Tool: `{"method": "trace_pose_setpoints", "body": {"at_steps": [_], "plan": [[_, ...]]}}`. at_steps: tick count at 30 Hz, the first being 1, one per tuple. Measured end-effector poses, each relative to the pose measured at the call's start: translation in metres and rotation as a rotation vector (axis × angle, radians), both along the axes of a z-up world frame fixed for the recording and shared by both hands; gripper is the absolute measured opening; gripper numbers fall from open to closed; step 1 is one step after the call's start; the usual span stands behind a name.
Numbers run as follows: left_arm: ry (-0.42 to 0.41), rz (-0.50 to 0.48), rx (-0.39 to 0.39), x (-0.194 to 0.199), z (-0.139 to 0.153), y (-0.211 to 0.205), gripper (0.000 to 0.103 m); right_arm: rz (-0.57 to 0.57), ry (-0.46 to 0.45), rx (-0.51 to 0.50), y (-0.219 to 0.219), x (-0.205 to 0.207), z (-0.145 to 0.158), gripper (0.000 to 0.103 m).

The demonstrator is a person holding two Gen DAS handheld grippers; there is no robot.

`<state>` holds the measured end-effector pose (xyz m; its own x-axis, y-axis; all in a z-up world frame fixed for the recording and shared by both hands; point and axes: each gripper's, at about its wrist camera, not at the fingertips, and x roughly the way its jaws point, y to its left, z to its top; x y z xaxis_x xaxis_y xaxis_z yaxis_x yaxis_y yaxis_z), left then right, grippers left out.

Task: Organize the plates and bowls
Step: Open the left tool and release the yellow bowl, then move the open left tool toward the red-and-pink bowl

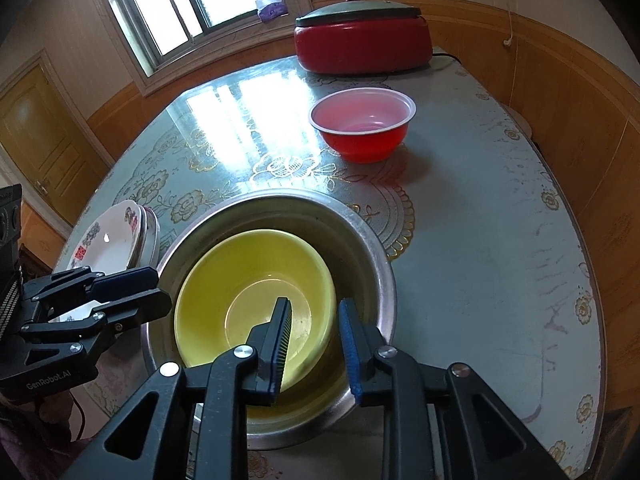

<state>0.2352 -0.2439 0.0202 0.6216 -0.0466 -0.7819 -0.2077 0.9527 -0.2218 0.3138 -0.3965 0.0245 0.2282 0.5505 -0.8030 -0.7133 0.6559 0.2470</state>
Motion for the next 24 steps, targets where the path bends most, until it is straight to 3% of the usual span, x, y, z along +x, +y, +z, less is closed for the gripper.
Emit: {"method": "trace_pose_setpoints", "body": {"at_steps": [3,10,24], "plan": [[0.002,0.018,0.023,0.0,0.001,0.001,0.041,-0.02,-0.001,0.034,-0.004,0.003,0.004,0.033],[-0.01,0.076,0.109,0.002,0.006,0.003,0.056,-0.073,0.038,0.093,-0.015,0.013,0.005,0.038],[-0.005,0.091,0.145,0.019,0.012,0.004,0.061,-0.169,0.068,0.168,-0.028,0.044,0.015,0.039]]}}
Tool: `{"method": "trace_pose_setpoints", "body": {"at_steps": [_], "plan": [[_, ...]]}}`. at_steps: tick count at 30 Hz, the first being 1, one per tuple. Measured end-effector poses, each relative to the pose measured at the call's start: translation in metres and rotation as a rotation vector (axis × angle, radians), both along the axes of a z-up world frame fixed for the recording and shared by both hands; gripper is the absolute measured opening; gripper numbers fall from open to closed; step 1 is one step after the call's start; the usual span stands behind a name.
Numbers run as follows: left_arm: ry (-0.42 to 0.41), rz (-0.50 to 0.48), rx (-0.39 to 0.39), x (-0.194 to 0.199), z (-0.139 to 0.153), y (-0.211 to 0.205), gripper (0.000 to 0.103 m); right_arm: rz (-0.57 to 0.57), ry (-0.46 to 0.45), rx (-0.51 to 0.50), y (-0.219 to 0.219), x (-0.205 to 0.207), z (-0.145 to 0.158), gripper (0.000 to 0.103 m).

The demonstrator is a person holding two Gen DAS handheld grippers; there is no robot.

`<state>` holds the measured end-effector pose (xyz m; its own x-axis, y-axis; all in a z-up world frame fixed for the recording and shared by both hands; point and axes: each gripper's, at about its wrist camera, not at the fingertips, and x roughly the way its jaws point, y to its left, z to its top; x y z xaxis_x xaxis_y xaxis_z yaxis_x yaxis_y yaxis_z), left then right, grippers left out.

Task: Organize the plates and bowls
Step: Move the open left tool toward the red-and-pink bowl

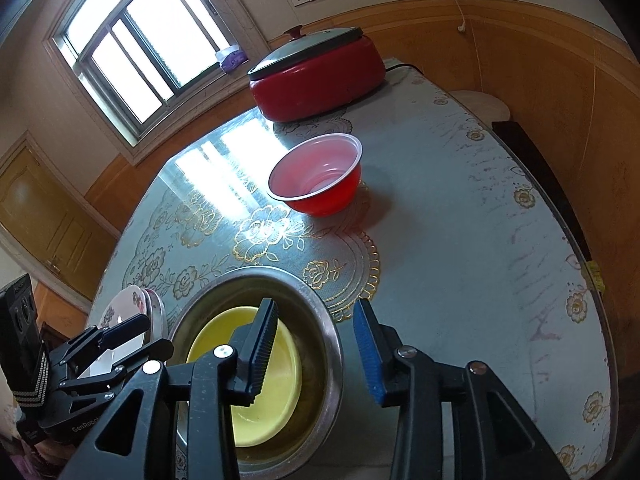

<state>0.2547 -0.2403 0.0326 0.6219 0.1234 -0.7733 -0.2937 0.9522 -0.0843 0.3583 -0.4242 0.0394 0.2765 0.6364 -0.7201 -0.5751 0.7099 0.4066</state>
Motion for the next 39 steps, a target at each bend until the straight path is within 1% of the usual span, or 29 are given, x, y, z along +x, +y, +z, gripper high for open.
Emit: {"method": "trace_pose_setpoints", "body": {"at_steps": [4,8,12,16,22,27,31,39], "plan": [[-0.007,0.003,0.054,0.006,0.005,-0.003,0.064,-0.013,-0.002,0.007,0.002,0.01,0.002,0.04],[-0.013,0.005,0.074,0.012,0.006,-0.002,0.069,-0.03,-0.009,0.006,0.004,0.019,0.002,0.04],[-0.004,0.014,0.063,0.018,0.004,0.004,0.069,-0.036,-0.045,-0.029,0.012,0.025,0.004,0.04],[0.002,0.023,0.054,0.027,0.004,0.013,0.069,-0.049,-0.106,-0.085,0.021,0.031,0.004,0.04],[0.001,0.034,0.023,0.049,0.01,0.028,0.069,-0.054,-0.175,-0.16,0.033,0.043,-0.001,0.04],[0.005,0.045,-0.002,0.072,0.014,0.038,0.069,-0.023,-0.254,-0.221,0.045,0.045,-0.001,0.04],[0.018,0.049,0.008,0.093,0.014,0.041,0.069,0.0,-0.295,-0.245,0.053,0.047,-0.001,0.04],[0.048,0.059,-0.022,0.128,0.006,0.051,0.069,0.037,-0.349,-0.284,0.07,0.055,-0.007,0.04]]}}
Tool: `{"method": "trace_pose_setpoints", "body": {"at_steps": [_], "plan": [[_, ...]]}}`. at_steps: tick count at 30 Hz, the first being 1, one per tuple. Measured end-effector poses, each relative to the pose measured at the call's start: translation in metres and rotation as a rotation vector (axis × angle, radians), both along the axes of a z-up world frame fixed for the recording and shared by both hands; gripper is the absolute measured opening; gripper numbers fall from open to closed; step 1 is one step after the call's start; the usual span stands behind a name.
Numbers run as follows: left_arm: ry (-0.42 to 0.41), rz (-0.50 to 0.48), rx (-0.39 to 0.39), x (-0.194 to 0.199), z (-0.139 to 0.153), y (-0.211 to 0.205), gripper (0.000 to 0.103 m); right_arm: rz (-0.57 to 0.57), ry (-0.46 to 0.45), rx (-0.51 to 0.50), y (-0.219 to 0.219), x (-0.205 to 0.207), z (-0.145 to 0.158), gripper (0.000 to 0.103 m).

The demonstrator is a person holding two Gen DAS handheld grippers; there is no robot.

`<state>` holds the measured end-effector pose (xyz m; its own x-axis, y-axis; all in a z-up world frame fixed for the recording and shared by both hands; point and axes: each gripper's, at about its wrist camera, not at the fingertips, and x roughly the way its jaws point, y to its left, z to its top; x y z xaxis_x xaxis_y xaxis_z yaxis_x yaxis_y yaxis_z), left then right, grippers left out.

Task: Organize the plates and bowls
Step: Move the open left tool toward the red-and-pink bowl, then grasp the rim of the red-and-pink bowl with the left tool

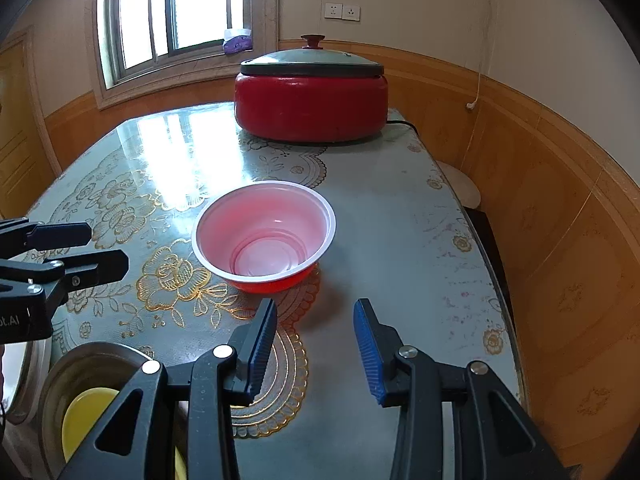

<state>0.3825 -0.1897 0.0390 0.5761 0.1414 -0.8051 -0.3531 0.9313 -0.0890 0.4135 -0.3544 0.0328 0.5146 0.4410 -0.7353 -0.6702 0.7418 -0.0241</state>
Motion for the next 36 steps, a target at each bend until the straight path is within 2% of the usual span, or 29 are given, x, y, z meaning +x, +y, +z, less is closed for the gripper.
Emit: {"method": "trace_pose_setpoints", "body": {"at_steps": [18,26,27,32,36], "plan": [[0.004,0.006,-0.039,0.043,-0.015,0.011,0.069,0.056,-0.011,0.023,0.02,0.023,-0.006,0.04],[0.009,-0.006,-0.045,0.056,-0.023,0.013,0.068,0.102,0.03,0.125,0.017,0.027,0.0,0.04],[0.012,-0.006,-0.053,0.058,-0.025,0.014,0.067,0.103,0.033,0.138,0.017,0.029,0.0,0.04],[0.041,-0.033,-0.057,0.066,-0.036,0.013,0.049,0.065,0.046,0.145,0.02,0.041,-0.008,0.04],[0.047,-0.045,-0.077,0.07,-0.044,0.013,0.046,0.049,0.099,0.183,0.018,0.054,-0.014,0.04]]}}
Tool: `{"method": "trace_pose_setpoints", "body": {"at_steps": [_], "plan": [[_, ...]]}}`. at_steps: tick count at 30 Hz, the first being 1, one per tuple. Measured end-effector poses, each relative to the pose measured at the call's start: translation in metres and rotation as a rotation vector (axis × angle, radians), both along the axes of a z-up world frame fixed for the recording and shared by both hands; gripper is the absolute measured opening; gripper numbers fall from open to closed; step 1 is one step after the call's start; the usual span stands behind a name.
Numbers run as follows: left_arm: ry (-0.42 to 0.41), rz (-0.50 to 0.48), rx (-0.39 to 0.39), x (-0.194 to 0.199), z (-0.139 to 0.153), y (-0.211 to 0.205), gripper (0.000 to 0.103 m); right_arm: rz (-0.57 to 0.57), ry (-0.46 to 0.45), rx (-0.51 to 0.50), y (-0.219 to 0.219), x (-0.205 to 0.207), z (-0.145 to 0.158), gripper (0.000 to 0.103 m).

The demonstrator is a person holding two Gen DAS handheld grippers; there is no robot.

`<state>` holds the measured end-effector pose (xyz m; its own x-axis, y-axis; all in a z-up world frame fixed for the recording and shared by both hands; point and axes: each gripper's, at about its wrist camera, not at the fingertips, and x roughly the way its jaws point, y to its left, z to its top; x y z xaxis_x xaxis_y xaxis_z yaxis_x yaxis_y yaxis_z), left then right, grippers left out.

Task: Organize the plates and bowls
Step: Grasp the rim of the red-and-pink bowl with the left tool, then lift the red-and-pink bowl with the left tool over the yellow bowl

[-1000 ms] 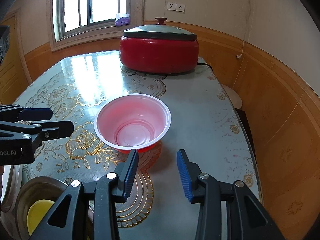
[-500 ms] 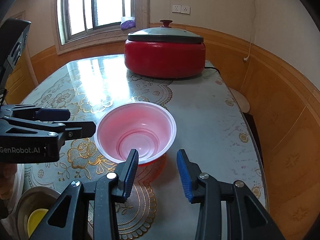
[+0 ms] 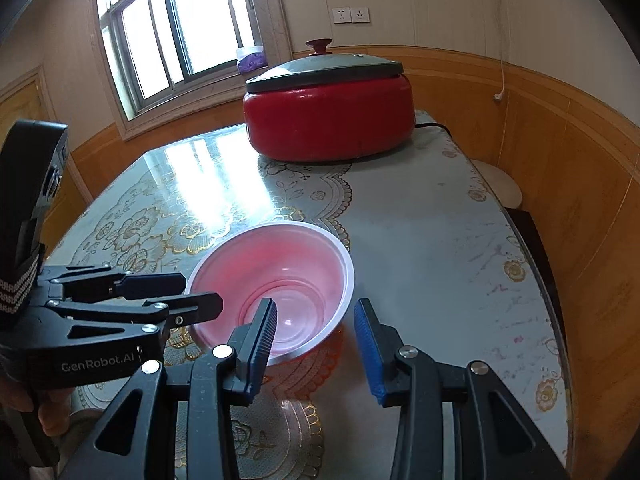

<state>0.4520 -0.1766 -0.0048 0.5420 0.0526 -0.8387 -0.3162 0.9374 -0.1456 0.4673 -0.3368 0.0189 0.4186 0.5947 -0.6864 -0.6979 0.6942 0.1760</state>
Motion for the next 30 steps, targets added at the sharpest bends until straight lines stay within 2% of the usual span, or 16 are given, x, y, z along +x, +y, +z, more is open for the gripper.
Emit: {"method": "trace_pose_setpoints", "body": {"at_steps": [6,10,11,12,13,15,21,30], "plan": [[-0.015,-0.003,-0.028,0.002,-0.002,0.004,0.043,-0.006,0.11,0.069,0.0,0.028,-0.006,0.04],[-0.009,-0.01,-0.04,0.008,-0.005,0.003,0.037,-0.001,0.185,0.074,0.007,0.041,-0.02,0.039],[0.002,-0.013,-0.043,0.011,-0.008,0.003,0.031,0.005,0.198,0.067,0.01,0.043,-0.024,0.035],[0.016,-0.011,-0.056,0.013,-0.011,0.003,0.026,0.005,0.209,0.037,0.014,0.044,-0.028,0.019],[0.021,-0.008,-0.073,0.013,-0.012,0.003,0.02,0.006,0.212,0.01,0.016,0.043,-0.031,0.011],[0.009,-0.018,-0.059,0.008,-0.006,-0.002,0.019,0.002,0.168,-0.029,0.017,0.034,-0.028,0.01],[-0.035,-0.055,-0.035,-0.021,0.022,-0.014,0.016,0.042,0.074,-0.047,0.007,0.003,0.004,0.009],[-0.093,-0.072,-0.013,-0.08,0.057,-0.029,0.017,0.106,0.058,-0.007,-0.006,-0.043,0.04,0.012]]}}
